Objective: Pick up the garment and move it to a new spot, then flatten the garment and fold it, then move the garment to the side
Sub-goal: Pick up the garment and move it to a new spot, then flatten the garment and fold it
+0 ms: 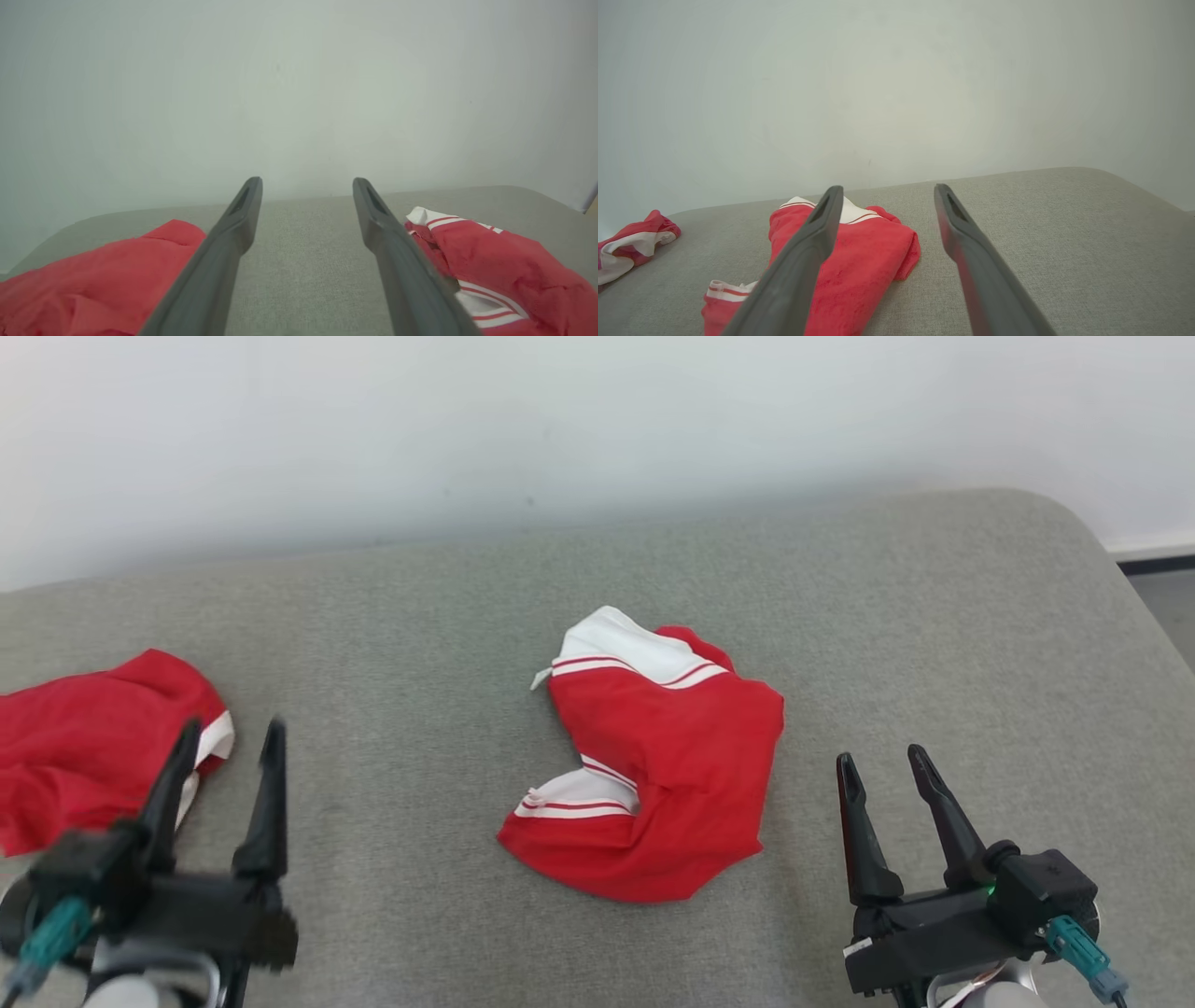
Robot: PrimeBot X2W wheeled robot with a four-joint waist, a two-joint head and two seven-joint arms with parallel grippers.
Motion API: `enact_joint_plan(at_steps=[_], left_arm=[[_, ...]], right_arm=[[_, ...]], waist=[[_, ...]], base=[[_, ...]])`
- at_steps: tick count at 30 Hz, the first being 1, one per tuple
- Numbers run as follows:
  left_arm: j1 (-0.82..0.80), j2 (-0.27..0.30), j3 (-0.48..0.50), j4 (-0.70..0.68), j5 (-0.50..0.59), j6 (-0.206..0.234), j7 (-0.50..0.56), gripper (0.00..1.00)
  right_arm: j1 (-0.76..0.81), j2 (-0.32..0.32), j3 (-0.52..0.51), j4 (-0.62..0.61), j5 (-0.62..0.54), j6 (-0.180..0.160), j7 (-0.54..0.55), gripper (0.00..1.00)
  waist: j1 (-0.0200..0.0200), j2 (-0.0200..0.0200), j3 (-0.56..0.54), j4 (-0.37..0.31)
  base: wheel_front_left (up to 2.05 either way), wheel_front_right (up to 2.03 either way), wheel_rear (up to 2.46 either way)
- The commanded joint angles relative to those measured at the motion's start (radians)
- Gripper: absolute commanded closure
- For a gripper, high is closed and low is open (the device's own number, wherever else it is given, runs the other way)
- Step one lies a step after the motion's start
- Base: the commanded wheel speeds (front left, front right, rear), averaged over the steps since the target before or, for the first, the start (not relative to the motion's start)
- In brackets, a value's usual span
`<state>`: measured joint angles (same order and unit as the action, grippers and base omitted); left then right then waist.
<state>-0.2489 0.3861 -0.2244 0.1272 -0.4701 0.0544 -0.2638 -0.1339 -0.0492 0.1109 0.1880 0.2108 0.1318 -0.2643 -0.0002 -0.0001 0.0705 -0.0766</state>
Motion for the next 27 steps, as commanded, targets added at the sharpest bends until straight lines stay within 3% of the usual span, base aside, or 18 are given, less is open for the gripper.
enact_joint_plan(at_steps=[1,6,13,20,27], left_arm=[[0.047,0.006,0.019,-0.02,0.017,0.009,-0.001,0.0],[0.156,-0.022,0.076,-0.072,0.022,0.028,-0.001,0.0],[0.251,-0.068,0.129,-0.104,0.034,0.015,-0.001,0.0],[0.317,-0.102,0.203,-0.124,0.051,-0.018,-0.001,0.0],[0.289,-0.119,0.244,-0.103,0.059,-0.08,-0.001,0.0]], right_arm=[[0.014,-0.002,0.0,-0.004,-0.011,-0.002,0.0,0.0],[0.027,-0.002,0.0,-0.004,-0.021,-0.002,0.0,0.0],[0.049,-0.002,-0.012,0.002,-0.031,-0.002,0.0,0.0],[0.065,-0.002,-0.027,-0.006,-0.043,-0.002,0.009,0.0],[0.075,-0.002,-0.046,-0.014,-0.049,-0.002,0.015,0.0]], waist=[[0.0002,0.0001,-0.016,0.018],[0.0002,0.0001,-0.021,0.029],[0.0002,0.0001,-0.029,0.033],[0.0002,0.0001,-0.03,0.034],[0.0002,0.0001,-0.025,0.048]], base=[[0.0,0.0,0.0],[0.0,0.0,0.0],[0.0,0.0,0.0],[0.0,0.0,0.0],[0.0,0.0,0.0]])
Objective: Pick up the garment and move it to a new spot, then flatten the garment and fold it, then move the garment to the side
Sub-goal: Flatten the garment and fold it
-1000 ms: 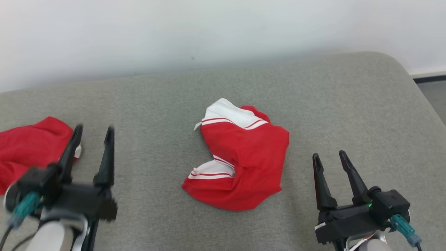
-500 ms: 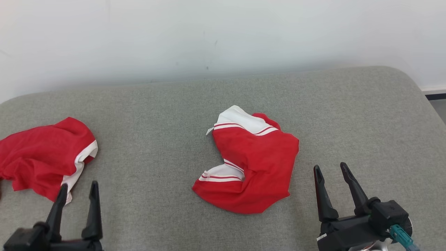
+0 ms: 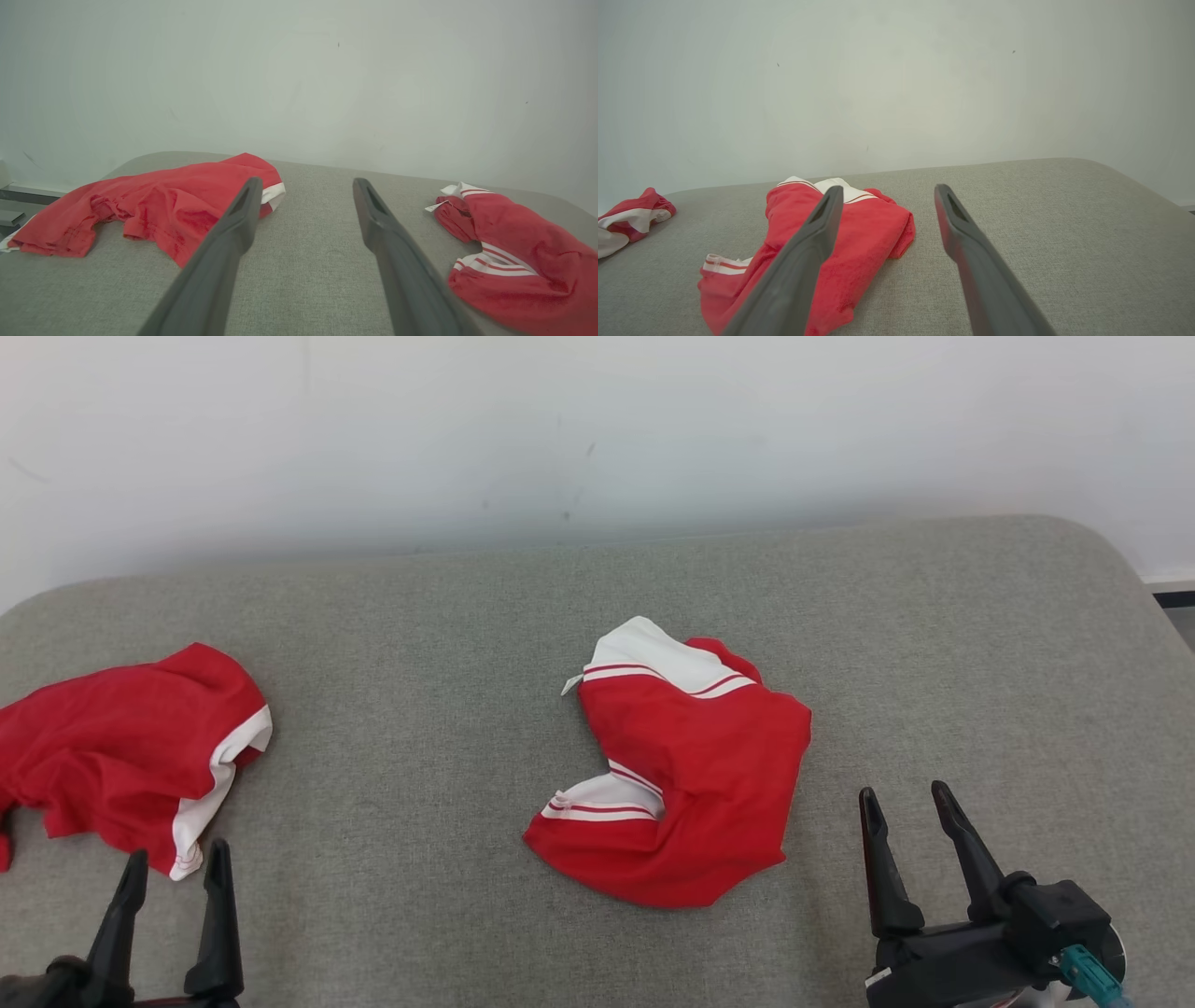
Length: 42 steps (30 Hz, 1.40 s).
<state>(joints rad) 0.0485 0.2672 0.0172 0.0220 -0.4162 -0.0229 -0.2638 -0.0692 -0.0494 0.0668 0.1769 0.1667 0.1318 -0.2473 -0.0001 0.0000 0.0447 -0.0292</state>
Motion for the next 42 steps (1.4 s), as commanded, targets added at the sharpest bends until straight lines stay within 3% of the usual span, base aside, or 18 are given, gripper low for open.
enact_joint_plan(at_steps=[1,35,42], left_arm=[[-0.014,0.0,0.006,0.008,0.007,-0.007,-0.001,0.0],[-0.057,-0.045,0.028,0.089,0.076,-0.056,-0.001,0.0],[-0.128,-0.045,-0.063,0.124,0.099,-0.083,0.003,0.0]], right_arm=[[0.01,-0.002,-0.004,-0.004,-0.005,-0.002,-0.001,0.0],[0.011,-0.002,-0.022,0.005,-0.012,-0.002,0.013,0.0],[-0.006,-0.002,-0.017,0.009,-0.005,-0.002,0.008,0.0]], waist=[[0.0001,0.0,0.002,0.003],[0.0001,0.0,0.008,0.014],[0.0001,0.0,0.031,-0.004]], base=[[0.0,0.0,0.0],[0.0,0.0,0.0],[0.0,0.0,0.0]])
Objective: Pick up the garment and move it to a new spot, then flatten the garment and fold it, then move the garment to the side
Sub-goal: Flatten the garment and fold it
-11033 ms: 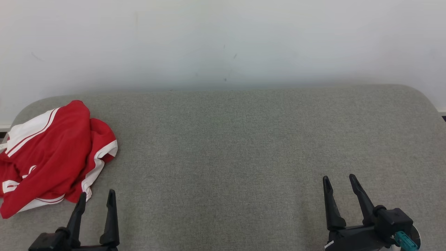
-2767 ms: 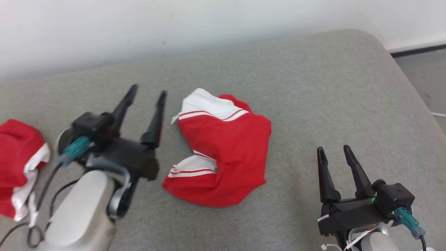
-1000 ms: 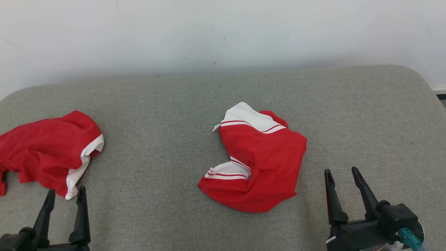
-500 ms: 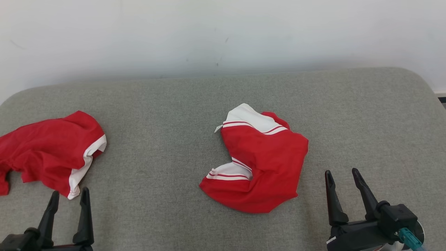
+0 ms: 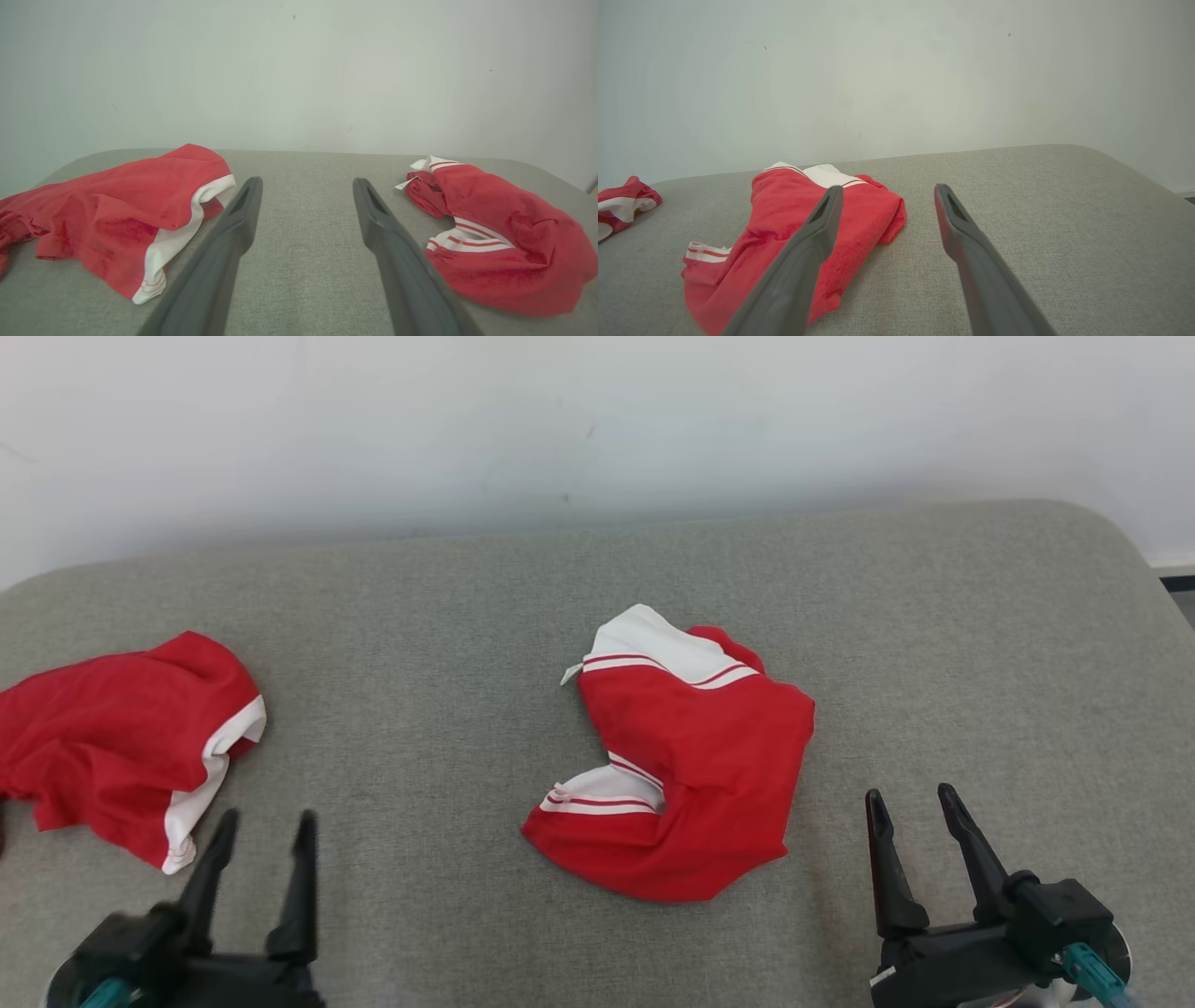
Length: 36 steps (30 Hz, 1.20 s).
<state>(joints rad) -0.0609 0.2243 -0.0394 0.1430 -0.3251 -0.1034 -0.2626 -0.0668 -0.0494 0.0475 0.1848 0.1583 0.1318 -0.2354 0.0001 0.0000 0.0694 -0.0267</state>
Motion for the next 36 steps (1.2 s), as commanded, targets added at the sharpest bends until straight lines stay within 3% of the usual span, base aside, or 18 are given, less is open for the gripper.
enact_joint_plan(at_steps=[1,18,32,33,36], left_arm=[[-0.035,-0.003,-0.027,0.01,0.009,-0.008,0.004,0.0],[-0.264,0.06,-0.367,0.236,-0.065,-0.026,0.029,0.0],[-0.351,0.067,-0.477,0.406,-0.146,-0.026,0.008,0.0],[-0.354,0.067,-0.486,0.414,-0.154,-0.026,0.006,1.0],[-0.369,0.064,-0.493,0.42,-0.178,-0.026,0.002,1.0]], right_arm=[[-0.012,-0.002,0.005,0.003,0.005,-0.002,-0.004,0.0],[-0.063,-0.001,0.023,0.034,0.031,-0.002,-0.025,0.0],[-0.071,-0.002,0.031,0.038,0.046,-0.002,-0.031,0.0],[-0.068,-0.002,0.03,0.037,0.046,-0.002,-0.031,0.0],[-0.058,-0.002,0.018,0.032,0.045,-0.002,-0.031,0.0]], waist=[[-0.0001,0.0,0.01,-0.011],[-0.0001,0.0,0.098,-0.168],[-0.0001,0.0,0.125,-0.231],[-0.0001,0.0,0.122,-0.232],[-0.0001,0.0,0.115,-0.223]], base=[[0.0,0.0,0.0],[0.0,0.0,0.0],[0.0,0.0,0.0],[0.0,0.0,0.0],[0.0,0.0,0.0]])
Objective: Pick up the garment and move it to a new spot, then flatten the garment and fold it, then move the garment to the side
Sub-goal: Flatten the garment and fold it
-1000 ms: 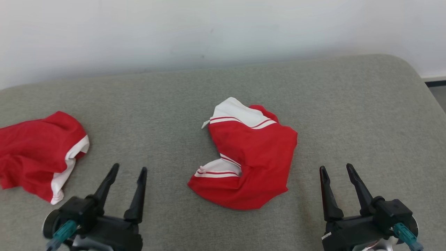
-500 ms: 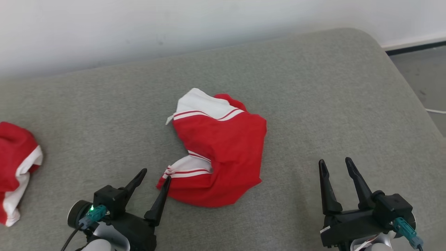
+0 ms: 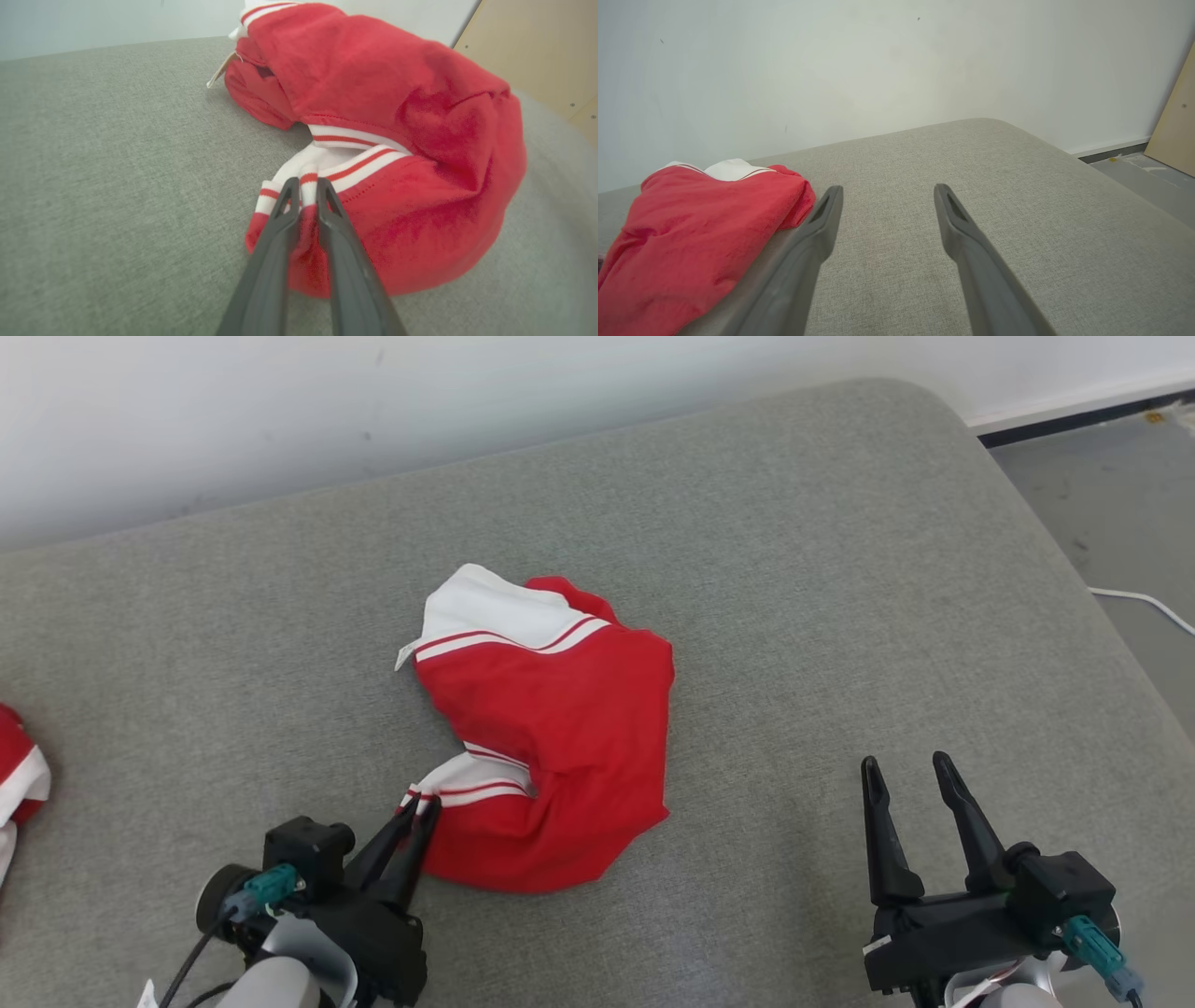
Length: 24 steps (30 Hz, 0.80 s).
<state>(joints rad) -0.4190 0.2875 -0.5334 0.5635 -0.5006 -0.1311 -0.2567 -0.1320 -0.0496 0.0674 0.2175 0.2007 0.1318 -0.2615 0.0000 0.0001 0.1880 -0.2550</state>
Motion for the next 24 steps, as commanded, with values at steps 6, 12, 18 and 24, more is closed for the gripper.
enact_joint_plan(at_steps=[6,12,18,24], left_arm=[[-0.018,0.018,0.053,-0.067,-0.008,0.008,-0.009,1.0],[0.033,0.052,0.148,-0.225,0.019,0.05,-0.008,1.0],[0.122,0.089,0.219,-0.39,0.016,0.115,-0.008,1.0],[0.266,0.097,0.257,-0.475,-0.027,0.172,0.002,1.0]], right_arm=[[0.017,-0.001,-0.014,-0.008,0.004,-0.002,-0.005,0.0],[0.024,-0.001,-0.02,-0.006,-0.001,-0.002,-0.004,0.0],[0.023,-0.001,-0.03,-0.003,0.003,-0.002,-0.003,0.0],[0.017,-0.001,-0.034,0.006,0.005,-0.002,-0.003,0.0]], waist=[[0.0,-0.0001,-0.02,0.061],[0.0,-0.0001,-0.037,0.143],[0.0,-0.0001,-0.036,0.219],[0.0,-0.0001,-0.032,0.263]], base=[[0.0,0.0,0.0],[0.0,0.0,0.0],[0.0,0.0,0.0],[0.0,0.0,0.0]])
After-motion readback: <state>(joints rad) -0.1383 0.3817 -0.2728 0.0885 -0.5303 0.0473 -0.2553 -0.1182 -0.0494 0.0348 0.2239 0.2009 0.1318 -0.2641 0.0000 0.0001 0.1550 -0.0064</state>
